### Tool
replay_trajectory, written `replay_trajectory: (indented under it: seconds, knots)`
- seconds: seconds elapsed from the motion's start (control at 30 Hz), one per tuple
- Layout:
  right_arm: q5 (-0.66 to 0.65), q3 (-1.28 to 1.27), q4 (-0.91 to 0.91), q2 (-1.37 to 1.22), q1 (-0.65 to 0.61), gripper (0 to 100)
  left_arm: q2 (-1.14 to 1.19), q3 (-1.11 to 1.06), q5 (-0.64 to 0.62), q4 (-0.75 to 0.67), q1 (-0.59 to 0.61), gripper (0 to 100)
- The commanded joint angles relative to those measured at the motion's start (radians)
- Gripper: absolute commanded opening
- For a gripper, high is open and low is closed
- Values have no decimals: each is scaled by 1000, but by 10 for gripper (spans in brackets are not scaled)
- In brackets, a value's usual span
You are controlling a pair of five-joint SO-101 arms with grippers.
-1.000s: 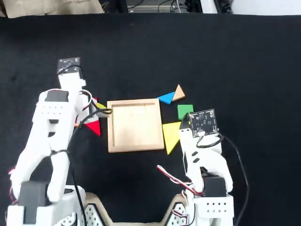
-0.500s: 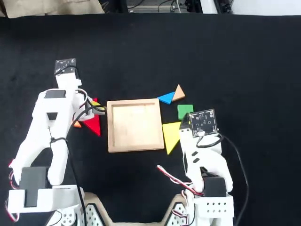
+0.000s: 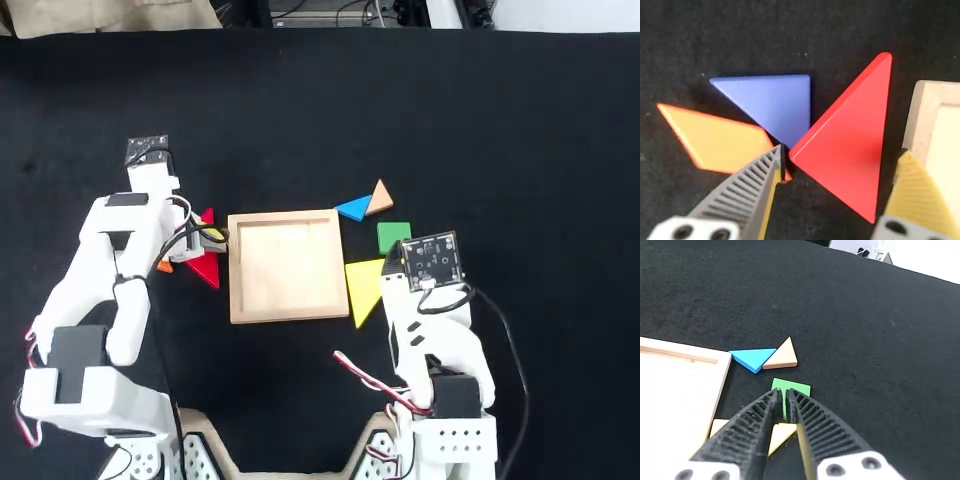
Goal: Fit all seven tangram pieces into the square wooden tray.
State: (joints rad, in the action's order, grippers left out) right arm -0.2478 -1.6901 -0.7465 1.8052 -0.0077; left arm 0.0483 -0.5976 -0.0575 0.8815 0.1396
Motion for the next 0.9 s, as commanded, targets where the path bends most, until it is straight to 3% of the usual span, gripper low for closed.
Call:
replay_trajectory:
  seconds: [0.0, 0.43, 0.87]
  knots:
    - [2, 5, -5, 61, -17, 33, 3, 28, 2, -6, 2, 353]
    - [2, 5, -6, 61, -17, 33, 6, 79, 2, -6, 1, 353]
    - [2, 5, -6, 61, -17, 33, 14, 147, 3, -6, -74, 352]
